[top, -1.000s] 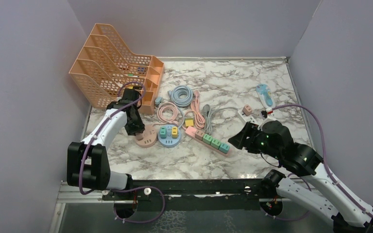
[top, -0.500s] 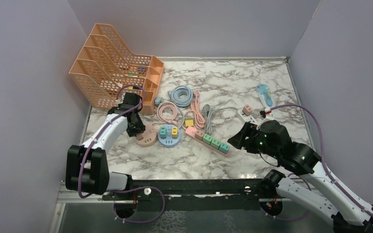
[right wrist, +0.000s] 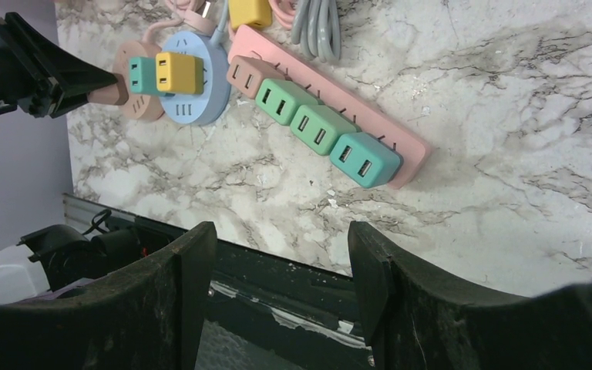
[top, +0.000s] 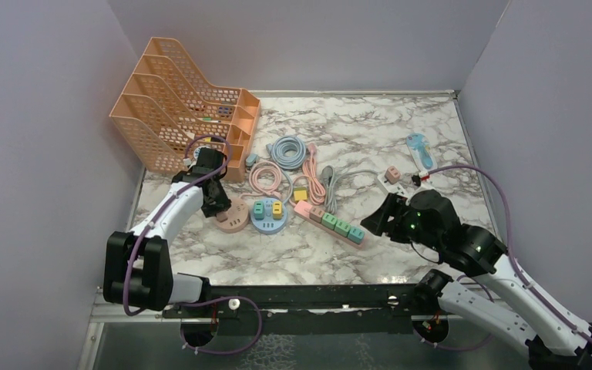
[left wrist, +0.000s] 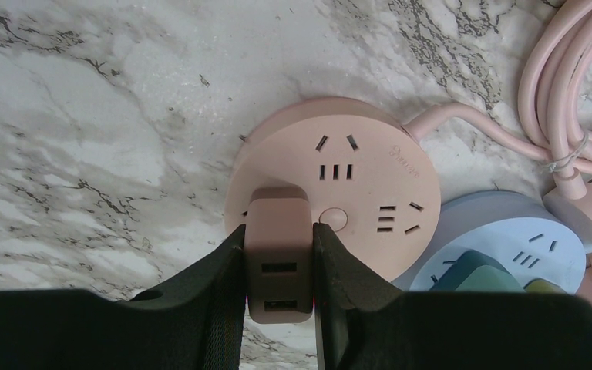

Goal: Insert the plug

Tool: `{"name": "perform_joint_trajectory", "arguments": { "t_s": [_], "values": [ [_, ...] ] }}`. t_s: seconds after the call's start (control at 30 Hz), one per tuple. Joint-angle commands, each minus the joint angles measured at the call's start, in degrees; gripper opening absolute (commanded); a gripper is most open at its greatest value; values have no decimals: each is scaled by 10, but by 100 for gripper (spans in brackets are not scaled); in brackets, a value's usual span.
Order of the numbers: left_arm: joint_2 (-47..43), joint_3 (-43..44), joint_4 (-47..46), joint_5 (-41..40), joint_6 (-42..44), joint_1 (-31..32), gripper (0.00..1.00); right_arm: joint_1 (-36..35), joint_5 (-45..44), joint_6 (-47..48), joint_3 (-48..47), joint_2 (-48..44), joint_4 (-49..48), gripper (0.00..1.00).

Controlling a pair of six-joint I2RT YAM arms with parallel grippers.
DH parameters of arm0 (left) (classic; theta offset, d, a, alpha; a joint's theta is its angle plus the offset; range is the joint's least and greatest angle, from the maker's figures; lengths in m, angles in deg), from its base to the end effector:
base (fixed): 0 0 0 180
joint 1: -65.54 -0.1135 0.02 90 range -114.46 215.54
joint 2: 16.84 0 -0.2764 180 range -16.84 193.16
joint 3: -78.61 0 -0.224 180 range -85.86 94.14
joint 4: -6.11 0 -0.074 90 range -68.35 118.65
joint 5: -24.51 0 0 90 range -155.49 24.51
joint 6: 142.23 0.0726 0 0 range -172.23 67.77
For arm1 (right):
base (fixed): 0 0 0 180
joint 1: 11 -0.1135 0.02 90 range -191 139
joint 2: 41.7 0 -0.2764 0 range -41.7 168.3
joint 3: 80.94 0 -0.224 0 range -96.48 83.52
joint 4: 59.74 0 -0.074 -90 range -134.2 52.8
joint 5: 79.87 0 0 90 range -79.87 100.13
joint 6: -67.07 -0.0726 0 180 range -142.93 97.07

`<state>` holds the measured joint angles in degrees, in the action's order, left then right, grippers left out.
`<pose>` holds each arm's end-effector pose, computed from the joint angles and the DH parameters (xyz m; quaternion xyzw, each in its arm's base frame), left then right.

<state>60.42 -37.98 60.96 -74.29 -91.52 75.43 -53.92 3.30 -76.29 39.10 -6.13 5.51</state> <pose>0.2280 -0.0285 0.1937 -0.2624 0.9442 -0.0081 0.1989 0.0862 0.0684 0.2712 0.1073 0.9018 0.2730 0.3173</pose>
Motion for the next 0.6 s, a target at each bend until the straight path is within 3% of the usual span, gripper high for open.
{"name": "perform_joint_trajectory", "arguments": {
  "t_s": [0.0,0.1,0.2,0.4,0.57],
  "values": [
    [-6,-10,46,16,20,-1,27,-2,-39,-8,-9,6,0,63],
    [-53,15,65,24,32,-1,47,-2,-46,4,-13,16,-5,63],
    [-88,41,81,26,45,-2,58,-2,-54,35,-14,29,-27,63],
    [-146,73,88,35,86,-1,61,-2,-60,144,3,67,-133,63],
    [-220,68,56,114,133,-1,62,-2,-28,203,-46,184,-175,63]
  ]
}}
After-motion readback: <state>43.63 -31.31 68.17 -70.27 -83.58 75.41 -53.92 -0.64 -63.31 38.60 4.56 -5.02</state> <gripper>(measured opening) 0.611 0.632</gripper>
